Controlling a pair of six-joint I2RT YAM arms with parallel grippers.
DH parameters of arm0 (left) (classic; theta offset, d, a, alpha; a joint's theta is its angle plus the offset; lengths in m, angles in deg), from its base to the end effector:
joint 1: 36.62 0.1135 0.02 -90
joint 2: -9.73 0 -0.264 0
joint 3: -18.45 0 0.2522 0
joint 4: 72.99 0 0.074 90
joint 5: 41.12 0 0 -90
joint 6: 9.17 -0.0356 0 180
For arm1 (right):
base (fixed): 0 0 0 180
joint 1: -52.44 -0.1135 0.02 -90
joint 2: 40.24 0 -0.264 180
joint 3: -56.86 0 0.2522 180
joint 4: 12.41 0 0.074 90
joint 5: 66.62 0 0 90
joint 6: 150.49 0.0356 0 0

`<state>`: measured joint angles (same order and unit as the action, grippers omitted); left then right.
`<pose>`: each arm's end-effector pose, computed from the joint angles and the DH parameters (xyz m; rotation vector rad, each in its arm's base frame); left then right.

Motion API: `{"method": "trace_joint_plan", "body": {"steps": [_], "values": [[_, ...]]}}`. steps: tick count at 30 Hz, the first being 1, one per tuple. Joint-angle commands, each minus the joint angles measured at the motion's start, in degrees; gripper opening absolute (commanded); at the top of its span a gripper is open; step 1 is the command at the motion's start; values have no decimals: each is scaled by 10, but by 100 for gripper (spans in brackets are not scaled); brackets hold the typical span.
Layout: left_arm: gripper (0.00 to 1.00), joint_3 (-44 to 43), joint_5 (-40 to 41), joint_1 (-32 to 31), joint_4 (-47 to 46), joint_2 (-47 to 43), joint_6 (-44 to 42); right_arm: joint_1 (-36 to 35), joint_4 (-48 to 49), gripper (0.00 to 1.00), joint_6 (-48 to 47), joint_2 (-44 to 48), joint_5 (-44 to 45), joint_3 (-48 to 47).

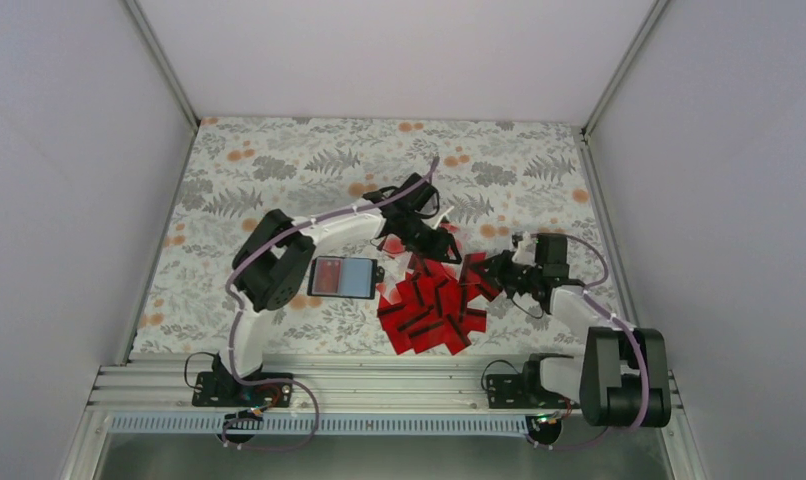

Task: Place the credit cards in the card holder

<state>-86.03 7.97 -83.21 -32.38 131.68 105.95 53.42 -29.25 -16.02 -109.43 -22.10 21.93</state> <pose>0.2948 -0.3456 0.1761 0.8175 2.7037 -1.3196 0.1972 0.0220 0.1413 0.6240 2.4470 1.2994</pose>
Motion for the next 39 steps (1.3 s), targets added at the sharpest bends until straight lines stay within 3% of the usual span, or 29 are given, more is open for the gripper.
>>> {"method": "trace_joint_plan", "body": {"steps": [1, 11, 18, 30, 39], "values": [[44, 36, 22, 21, -4, -71, 9, -1, -16, 4, 6, 28, -51, -31], [57, 185, -29, 124, -88, -280, 61, -9, -10, 4, 75, 31, -146, -146], [72, 201, -57, 187, -109, -380, 94, -57, 27, 4, 163, -11, -169, -253], [67, 250, -105, 256, -280, -475, 274, -216, 116, 4, 311, -125, -119, -449], [59, 304, -69, 264, -383, -522, 384, -271, 147, 4, 383, -189, -94, -542]]}}
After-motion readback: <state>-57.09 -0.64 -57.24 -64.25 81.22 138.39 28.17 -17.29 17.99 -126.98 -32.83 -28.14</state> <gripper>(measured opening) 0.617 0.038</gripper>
